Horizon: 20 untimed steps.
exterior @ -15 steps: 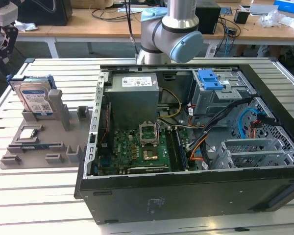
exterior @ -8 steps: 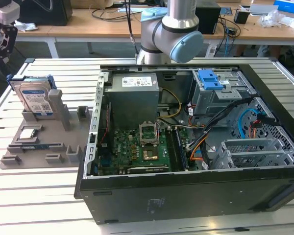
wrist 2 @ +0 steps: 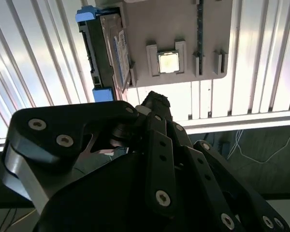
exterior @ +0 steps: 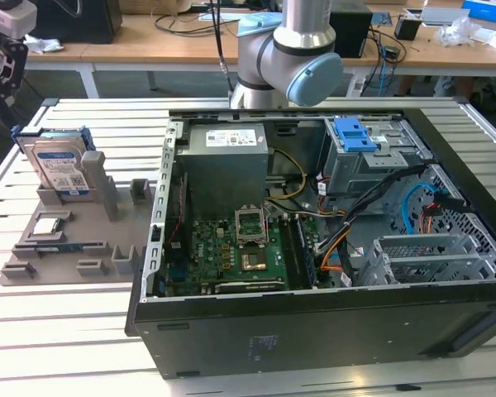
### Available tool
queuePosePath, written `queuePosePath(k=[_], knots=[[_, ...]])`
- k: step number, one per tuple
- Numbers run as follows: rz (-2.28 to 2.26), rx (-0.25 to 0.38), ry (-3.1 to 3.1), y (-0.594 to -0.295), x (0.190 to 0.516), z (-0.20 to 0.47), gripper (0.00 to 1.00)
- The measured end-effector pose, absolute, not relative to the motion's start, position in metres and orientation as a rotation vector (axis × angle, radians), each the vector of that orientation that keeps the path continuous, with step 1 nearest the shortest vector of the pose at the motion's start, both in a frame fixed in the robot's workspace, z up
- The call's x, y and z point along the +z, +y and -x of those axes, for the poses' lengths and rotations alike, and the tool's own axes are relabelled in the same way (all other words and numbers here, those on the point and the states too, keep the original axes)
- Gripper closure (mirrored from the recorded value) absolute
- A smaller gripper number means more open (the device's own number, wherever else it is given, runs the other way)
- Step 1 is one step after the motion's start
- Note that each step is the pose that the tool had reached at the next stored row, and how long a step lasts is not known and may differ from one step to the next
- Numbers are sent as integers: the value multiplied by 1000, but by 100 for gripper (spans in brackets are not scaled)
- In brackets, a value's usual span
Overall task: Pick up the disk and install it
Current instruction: 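Pick up the disk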
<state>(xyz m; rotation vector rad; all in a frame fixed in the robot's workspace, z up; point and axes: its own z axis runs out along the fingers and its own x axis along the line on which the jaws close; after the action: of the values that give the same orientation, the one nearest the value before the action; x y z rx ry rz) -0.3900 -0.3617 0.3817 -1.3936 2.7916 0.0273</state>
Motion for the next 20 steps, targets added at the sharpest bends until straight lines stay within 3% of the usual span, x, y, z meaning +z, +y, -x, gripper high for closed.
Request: queuePosePath(k=[20], knots=[[1604,27,2679,-362,382,390,89]])
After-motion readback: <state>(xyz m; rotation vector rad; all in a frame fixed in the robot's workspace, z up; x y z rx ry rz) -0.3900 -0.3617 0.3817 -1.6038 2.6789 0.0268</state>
